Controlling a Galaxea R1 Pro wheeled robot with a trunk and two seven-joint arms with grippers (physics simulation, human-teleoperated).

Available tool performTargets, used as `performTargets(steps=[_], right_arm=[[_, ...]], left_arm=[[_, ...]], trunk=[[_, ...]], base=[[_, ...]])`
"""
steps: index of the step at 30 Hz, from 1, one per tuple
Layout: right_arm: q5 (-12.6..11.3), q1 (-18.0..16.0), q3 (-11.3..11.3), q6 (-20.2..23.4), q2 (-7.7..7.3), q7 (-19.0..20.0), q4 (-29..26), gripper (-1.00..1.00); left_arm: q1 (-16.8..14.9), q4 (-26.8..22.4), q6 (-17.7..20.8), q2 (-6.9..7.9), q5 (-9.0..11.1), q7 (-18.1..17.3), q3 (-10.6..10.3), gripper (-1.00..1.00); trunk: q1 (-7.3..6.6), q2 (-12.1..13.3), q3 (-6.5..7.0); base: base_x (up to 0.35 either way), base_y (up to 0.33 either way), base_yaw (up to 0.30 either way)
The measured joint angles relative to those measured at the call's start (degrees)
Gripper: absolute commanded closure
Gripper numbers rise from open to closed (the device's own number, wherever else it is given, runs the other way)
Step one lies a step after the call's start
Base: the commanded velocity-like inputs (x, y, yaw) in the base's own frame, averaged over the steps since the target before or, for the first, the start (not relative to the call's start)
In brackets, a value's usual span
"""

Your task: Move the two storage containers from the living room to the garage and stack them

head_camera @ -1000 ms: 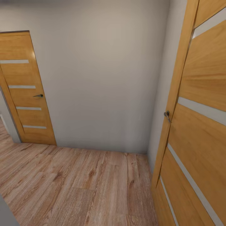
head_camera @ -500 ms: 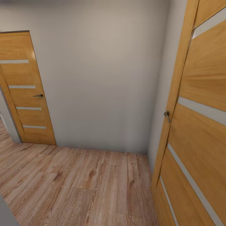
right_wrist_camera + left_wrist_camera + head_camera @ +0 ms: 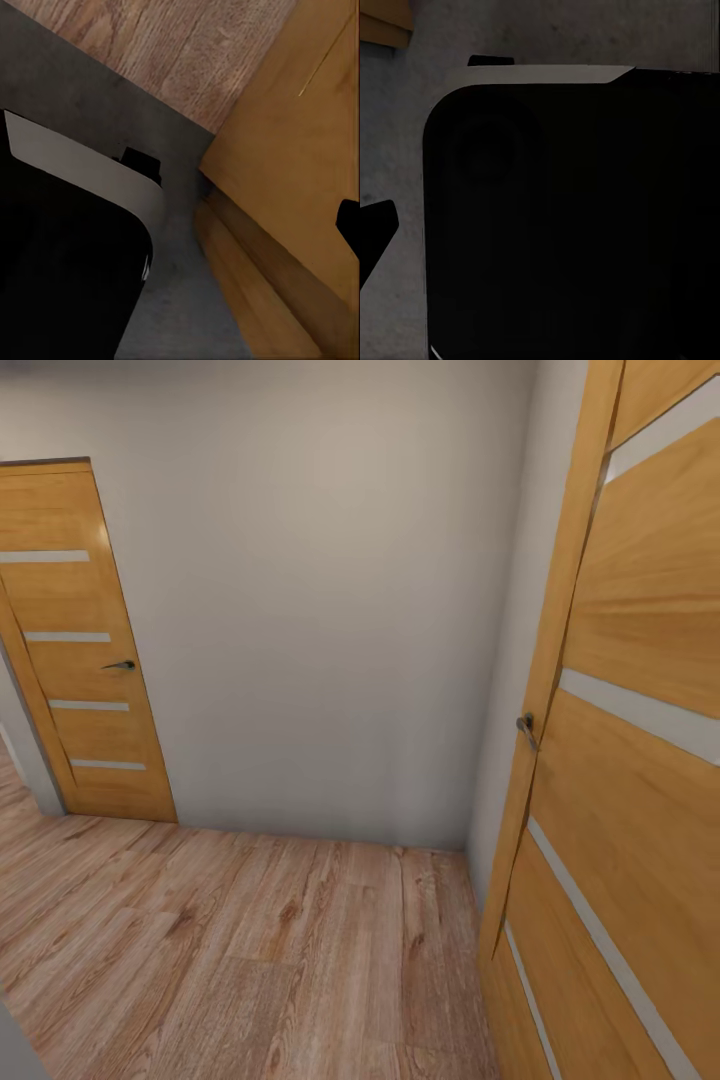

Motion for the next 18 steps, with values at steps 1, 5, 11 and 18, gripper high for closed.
performTargets(steps=[1,5,11,18], right_arm=[[0.02,0.0,0.0,0.0,-0.01,0.0,0.0,-1.0],[0.06,0.01,0.0,-0.01,-0.04,0.01,0.0,-1.0],[0.07,0.01,0.0,-0.08,-0.13,0.02,0.0,-1.0],[0.07,-0.01,0.0,-0.08,-0.14,0.02,0.0,-1.0]], left_arm=[[0.0,0.0,0.0,0.0,0.0,0.0,0.0,-1.0],[0.0,0.0,0.0,0.0,0.05,0.0,0.0,-1.0],[0.0,0.0,0.0,0.0,0.08,0.0,0.0,-1.0],[0.0,0.0,0.0,0.0,0.08,0.0,0.0,-1.0]], trunk=[[0.0,0.0,0.0],[0.0,0.0,0.0],[0.0,0.0,0.0],[0.0,0.0,0.0]], base=[[0.0,-0.114,0.0],[0.0,-0.062,0.0],[0.0,-0.008,0.0],[0.0,0.0,0.0]])
